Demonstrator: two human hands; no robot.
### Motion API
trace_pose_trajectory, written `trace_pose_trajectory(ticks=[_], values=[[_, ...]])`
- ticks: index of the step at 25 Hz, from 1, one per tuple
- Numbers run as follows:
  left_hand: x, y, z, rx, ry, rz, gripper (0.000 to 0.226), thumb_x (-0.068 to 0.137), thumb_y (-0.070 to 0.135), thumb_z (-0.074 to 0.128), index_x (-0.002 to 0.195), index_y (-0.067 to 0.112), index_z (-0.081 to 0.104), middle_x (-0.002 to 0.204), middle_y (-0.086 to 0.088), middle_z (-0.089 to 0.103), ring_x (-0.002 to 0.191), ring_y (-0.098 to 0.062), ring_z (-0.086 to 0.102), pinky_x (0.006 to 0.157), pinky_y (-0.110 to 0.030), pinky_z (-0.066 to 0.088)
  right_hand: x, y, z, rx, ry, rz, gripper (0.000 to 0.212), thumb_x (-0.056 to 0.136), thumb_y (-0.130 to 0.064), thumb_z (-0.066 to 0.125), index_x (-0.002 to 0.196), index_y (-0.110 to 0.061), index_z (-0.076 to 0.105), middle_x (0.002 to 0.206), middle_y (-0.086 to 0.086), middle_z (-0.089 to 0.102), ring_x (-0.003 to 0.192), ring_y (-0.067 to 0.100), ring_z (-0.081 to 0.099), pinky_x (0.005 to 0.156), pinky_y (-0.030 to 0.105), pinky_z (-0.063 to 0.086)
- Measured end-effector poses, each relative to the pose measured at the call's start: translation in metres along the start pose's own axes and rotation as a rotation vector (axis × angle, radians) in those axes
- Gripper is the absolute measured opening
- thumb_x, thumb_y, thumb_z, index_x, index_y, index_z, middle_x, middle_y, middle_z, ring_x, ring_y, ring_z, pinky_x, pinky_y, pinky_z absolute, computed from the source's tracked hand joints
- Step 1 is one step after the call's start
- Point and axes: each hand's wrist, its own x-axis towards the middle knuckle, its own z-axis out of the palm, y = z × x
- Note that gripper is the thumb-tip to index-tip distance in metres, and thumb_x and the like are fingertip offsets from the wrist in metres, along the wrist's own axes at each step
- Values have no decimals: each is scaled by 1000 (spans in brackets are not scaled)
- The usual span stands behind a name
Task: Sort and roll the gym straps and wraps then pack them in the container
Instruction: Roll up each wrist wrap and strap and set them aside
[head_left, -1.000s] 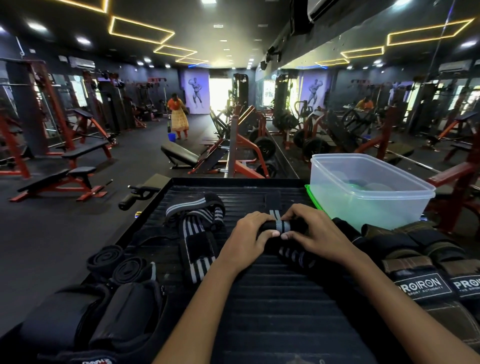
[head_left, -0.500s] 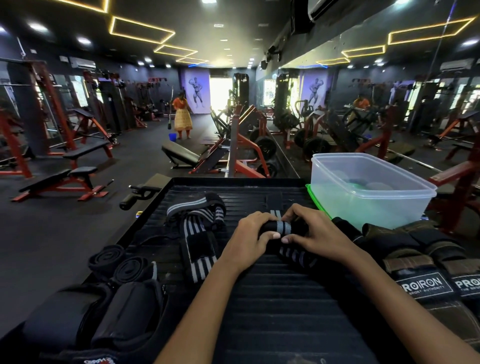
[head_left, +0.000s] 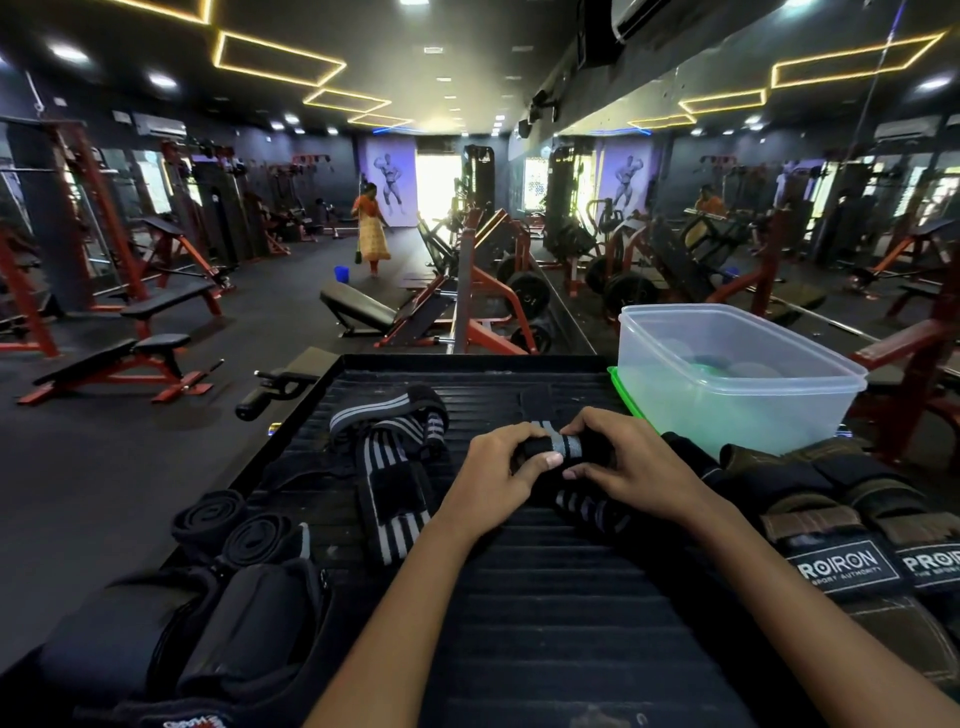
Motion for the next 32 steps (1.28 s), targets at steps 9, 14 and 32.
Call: trace_pose_trajectory(ticks=[9,14,32], values=[[0,-9,-3,78,-11,42,35,82,23,74,116,16,67,104,2,66,99,-6,60,90,-19,47,0,-1,4,12,-28,4,30,80,-30,76,103,-18,60,96,-11,63,87,1,59,75,22,48],[0,-6,-3,73,-50,-7,33,89,24,67,120,13,65,111,-2,67,102,-9,60,89,-16,45,1,-5,2,8,4,-14,34,74,-22,81,95,-19,54,93,-8,56,86,5,54,73,19,42],[0,-4,0,112,12,53,31,89,16,65,120,17,63,109,-2,62,104,-9,55,88,-5,36,1,-5,-1,158,9,98,36,74,-17,82,99,-22,57,95,-11,65,89,3,61,76,16,45]])
